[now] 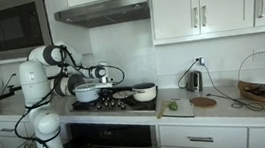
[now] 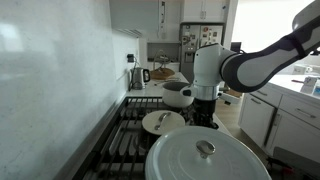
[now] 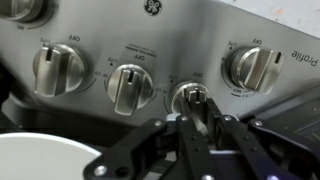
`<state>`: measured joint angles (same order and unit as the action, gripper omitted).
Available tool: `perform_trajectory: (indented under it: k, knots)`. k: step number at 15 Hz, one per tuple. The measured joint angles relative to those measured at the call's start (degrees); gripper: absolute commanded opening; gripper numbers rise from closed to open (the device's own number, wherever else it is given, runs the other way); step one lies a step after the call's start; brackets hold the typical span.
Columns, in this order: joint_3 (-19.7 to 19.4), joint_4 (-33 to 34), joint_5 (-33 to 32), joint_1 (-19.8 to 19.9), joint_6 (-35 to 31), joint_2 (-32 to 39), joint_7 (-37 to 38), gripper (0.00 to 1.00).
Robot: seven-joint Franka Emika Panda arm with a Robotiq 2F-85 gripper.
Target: Switch on the stove
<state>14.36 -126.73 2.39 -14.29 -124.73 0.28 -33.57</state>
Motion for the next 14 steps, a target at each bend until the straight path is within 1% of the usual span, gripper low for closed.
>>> perform_trajectory:
  k: [3,6,11,14]
  knots:
    - [-0.6,0.0,2.9,0.5,0.1,0.1,-9.5,0.05]
    - [-0.7,0.1,4.2,0.7,0.3,0.2,-17.0,0.05]
    - [-0.7,0.5,4.2,0.8,0.9,0.5,-24.7,0.05]
    - [-0.6,1.0,3.6,0.7,1.5,0.8,-27.0,0.05]
